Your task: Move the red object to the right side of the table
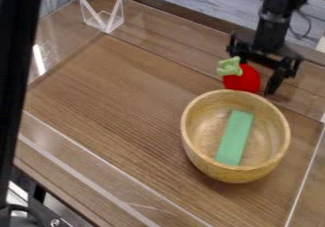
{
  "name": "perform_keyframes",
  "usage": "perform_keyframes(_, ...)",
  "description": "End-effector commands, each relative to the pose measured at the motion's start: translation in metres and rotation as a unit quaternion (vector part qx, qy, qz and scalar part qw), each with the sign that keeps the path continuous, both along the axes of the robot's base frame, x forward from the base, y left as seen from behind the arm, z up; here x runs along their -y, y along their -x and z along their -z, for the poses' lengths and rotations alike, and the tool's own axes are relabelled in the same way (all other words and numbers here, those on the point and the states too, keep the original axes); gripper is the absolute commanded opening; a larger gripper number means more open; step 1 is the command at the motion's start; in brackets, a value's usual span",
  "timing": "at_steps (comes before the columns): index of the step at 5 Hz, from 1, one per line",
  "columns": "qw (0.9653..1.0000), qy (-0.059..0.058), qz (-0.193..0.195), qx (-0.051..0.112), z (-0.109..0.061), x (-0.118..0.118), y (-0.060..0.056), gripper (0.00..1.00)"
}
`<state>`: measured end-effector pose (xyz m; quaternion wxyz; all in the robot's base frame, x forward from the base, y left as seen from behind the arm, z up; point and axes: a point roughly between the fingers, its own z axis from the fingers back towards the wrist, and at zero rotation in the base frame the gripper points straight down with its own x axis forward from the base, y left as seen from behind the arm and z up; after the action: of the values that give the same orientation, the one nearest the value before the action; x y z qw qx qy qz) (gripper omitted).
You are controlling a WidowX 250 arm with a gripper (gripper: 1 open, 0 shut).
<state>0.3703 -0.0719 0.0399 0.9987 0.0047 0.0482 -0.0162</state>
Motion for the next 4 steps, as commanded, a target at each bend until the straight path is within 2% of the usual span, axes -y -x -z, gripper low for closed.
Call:
perform_keyframes(1,0.9995,-0.002,-0.018,0.027,0.001,0.004,-0.003,1.0)
perform_keyframes(3,0.999,-0.011,-0.042,0.014,-0.016,-0.006,-0.005,1.0)
perform_keyframes(4,0.9989,-0.014,-0.045,0.008,-0.023,0.003,0.0,1.0)
